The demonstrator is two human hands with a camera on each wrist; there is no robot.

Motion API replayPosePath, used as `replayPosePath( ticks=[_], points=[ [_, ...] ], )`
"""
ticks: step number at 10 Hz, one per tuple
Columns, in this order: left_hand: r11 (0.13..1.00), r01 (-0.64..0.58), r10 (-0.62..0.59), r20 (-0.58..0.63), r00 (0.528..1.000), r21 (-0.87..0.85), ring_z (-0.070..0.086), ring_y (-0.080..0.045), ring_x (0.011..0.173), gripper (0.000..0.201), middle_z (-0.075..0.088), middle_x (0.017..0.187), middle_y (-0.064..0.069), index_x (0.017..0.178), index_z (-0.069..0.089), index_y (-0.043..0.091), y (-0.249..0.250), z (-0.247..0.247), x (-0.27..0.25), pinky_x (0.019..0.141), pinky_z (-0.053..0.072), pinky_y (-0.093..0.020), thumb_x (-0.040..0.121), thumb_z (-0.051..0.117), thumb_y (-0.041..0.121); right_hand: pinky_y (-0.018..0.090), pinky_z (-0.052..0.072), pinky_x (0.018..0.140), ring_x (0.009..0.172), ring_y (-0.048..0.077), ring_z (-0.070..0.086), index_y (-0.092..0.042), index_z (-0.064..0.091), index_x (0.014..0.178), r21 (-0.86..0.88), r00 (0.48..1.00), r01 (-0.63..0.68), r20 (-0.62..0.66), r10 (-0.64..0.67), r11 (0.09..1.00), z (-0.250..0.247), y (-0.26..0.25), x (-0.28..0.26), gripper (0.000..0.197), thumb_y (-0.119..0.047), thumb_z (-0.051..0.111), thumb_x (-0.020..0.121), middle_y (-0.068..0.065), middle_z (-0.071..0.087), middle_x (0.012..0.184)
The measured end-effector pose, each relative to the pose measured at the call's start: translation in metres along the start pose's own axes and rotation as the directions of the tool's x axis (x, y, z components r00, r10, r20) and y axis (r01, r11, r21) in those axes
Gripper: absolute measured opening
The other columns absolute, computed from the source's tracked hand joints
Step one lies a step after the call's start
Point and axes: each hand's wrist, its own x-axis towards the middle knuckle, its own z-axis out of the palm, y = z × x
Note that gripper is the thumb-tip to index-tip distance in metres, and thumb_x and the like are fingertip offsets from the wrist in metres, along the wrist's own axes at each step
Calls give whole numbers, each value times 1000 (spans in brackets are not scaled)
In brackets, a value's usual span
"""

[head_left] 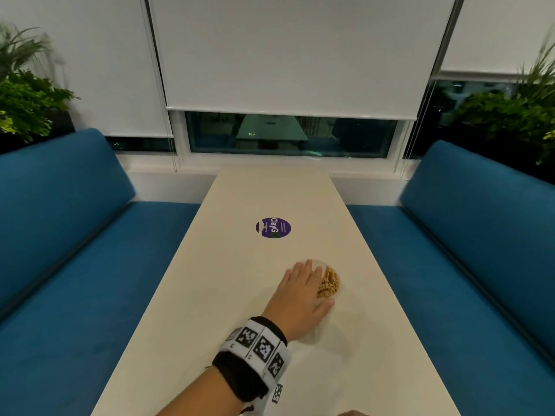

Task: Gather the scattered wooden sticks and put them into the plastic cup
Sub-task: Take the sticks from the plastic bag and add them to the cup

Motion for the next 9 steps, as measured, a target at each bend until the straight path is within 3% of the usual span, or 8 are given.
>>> replayPosePath(
  ticks=[1, 2, 4, 5, 6, 7, 8, 9],
  points=[
    [989, -10, -2, -80, 997, -145, 15, -17, 144, 50, 15, 157, 3, 143, 32, 22, -7, -7, -40, 115, 14, -27, 98, 36, 41, 12, 38, 81, 71, -2, 50, -28, 54, 84, 135, 974, -156, 184, 130, 979, 102, -106, 12, 15, -42, 59, 86, -11, 54, 79],
    [966, -3, -25, -107, 994, -258, 35, -4, 132, 41, 36, 145, 13, 134, 44, 27, -16, -8, -86, 99, 25, -11, 96, 39, 42, 11, 39, 71, 74, -4, 51, -33, 51, 95, 33, 994, -47, 102, 44, 998, 123, -144, 13, 40, -63, 64, 71, -13, 55, 84],
    [926, 140, -145, 13, 989, -351, 44, 5, 115, 36, 47, 132, 22, 126, 49, 38, -34, 20, -149, 82, 36, -10, 93, 41, 50, 14, 38, 64, 65, 0, 46, -31, 44, 68, -43, 998, 62, 36, -60, 997, 138, -162, 7, 27, -40, 66, 80, -10, 50, 77],
    [903, 178, -172, 50, 984, -391, 43, 5, 112, 39, 44, 131, 24, 127, 47, 38, -30, 31, -160, 81, 36, -8, 91, 45, 51, 12, 39, 68, 78, 3, 51, -34, 49, 71, 20, 989, 144, -35, -143, 989, 138, -167, 2, 20, -36, 65, 83, -10, 52, 91],
    [854, 213, -194, 89, 977, -475, 46, 3, 114, 46, 48, 128, 20, 130, 45, 36, -24, 40, -162, 89, 38, -13, 87, 50, 53, 11, 39, 77, 97, -1, 50, -36, 56, 75, 158, 965, 253, -112, -237, 955, 128, -174, -6, 13, -35, 67, 82, -12, 51, 101],
    [748, 215, -202, 93, 975, -628, 59, 0, 94, 41, 61, 111, 11, 123, 49, 35, -17, 42, -162, 84, 47, -17, 86, 56, 50, 2, 37, 79, 105, -10, 46, -34, 61, 77, 233, 939, 313, -220, -263, 921, 116, -185, -16, 9, -31, 68, 83, -13, 49, 111],
    [666, 148, -229, -12, 973, -731, 58, -4, 74, 23, 67, 88, 6, 107, 58, 34, -12, 43, -162, 82, 50, -28, 86, 64, 34, 5, 42, 72, 93, -7, 55, -28, 64, 79, 352, 922, 338, -311, -231, 873, 104, -191, -23, 8, -35, 67, 81, -12, 58, 102],
    [660, 74, -214, -93, 972, -748, 54, -2, 69, 18, 64, 77, 11, 100, 62, 32, -8, 43, -164, 71, 46, -21, 85, 65, 23, 15, 45, 65, 73, 6, 64, -29, 59, 93, 468, 936, 335, -262, -234, 817, 95, -197, -28, 30, -48, 66, 71, -5, 66, 83]
  ],
)
